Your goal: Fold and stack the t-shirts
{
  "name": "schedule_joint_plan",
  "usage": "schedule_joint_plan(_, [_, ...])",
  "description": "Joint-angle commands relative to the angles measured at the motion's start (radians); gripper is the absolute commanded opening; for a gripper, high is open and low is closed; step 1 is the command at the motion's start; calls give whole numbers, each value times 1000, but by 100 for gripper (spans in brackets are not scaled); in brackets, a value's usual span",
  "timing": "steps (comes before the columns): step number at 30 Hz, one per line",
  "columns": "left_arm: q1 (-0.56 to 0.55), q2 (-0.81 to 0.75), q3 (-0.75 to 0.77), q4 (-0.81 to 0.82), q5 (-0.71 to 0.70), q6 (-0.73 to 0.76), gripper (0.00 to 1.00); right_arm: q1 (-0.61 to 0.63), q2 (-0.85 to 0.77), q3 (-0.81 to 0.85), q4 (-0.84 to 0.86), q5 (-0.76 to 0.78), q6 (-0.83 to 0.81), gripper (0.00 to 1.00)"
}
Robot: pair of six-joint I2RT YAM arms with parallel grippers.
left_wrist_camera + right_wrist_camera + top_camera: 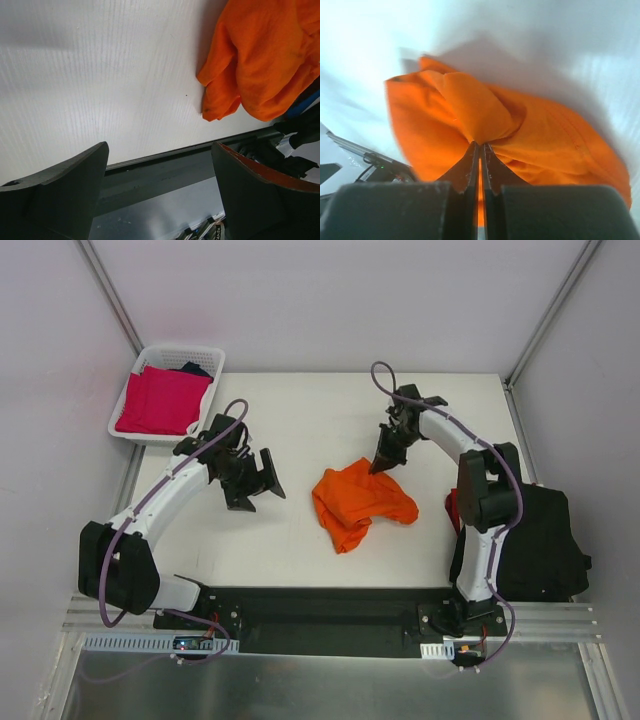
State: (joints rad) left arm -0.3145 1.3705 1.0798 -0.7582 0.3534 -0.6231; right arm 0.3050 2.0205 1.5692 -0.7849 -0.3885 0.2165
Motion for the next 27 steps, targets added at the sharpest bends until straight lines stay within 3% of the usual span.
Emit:
schedule_joint_plan(1, [-3,-24,-26,43,-4,-38,84,16,-129,133,-56,-9,44,1])
schedule_joint_plan(10, [-32,18,-31,157,62,-50,85,13,-262,348,-126,-52,93,1])
schedule_joint_plan(27, [-202,239,138,207,78,-82,84,-162,-525,394,-82,-187,142,1])
